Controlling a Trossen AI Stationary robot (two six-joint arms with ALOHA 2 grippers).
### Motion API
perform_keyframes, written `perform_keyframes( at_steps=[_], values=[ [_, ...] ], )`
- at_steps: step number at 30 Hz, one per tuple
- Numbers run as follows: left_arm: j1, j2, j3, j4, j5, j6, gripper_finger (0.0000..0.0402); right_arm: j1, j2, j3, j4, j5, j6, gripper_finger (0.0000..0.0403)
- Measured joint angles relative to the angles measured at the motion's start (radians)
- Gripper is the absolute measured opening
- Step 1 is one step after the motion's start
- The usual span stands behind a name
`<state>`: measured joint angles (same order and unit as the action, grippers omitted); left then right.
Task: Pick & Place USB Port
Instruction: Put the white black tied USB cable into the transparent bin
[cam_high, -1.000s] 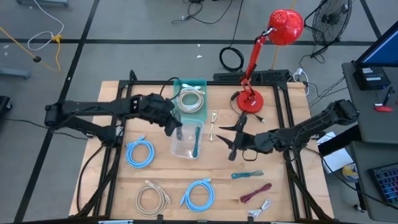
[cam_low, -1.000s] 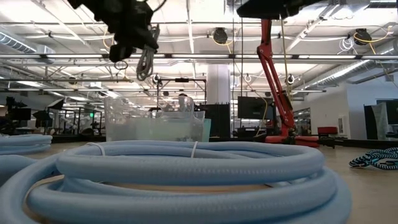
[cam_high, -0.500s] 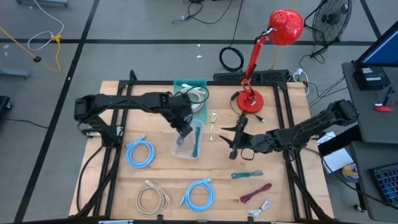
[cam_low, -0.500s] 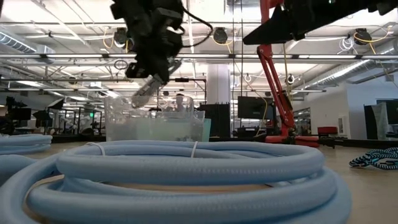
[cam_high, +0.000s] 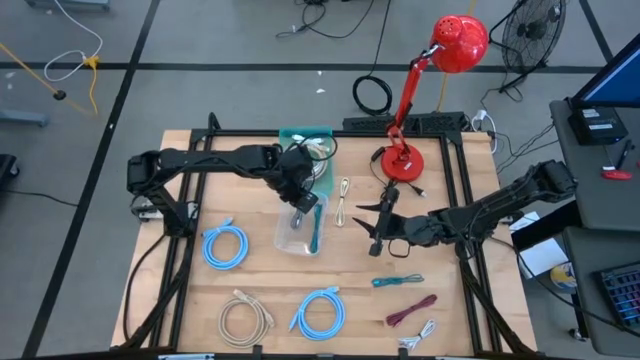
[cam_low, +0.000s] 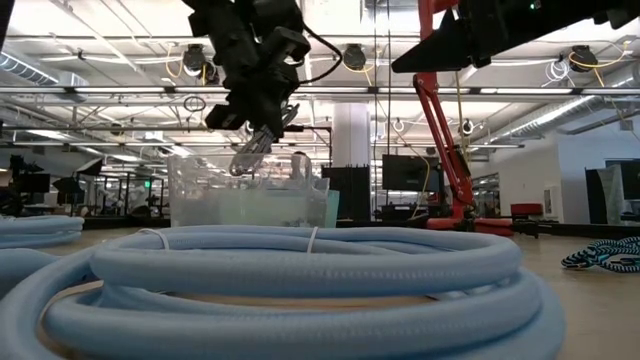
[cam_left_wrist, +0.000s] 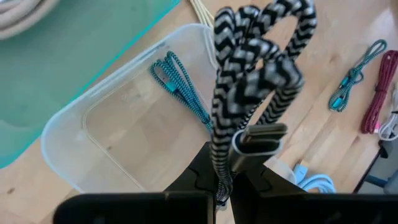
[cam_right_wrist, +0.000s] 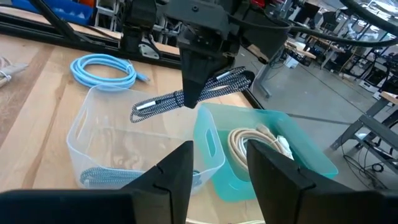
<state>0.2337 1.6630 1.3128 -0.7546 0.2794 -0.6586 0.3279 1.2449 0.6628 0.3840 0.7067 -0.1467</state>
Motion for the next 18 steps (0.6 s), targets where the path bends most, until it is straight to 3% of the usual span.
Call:
perform_keyframes(
  at_steps=[18],
  values=[
    [-0.056,0.104,-0.002,0.021,-0.019,0.002,0.0014,0.001,0.0,0.0,-0.001,0.0,0.004,0.0139]
  ],
)
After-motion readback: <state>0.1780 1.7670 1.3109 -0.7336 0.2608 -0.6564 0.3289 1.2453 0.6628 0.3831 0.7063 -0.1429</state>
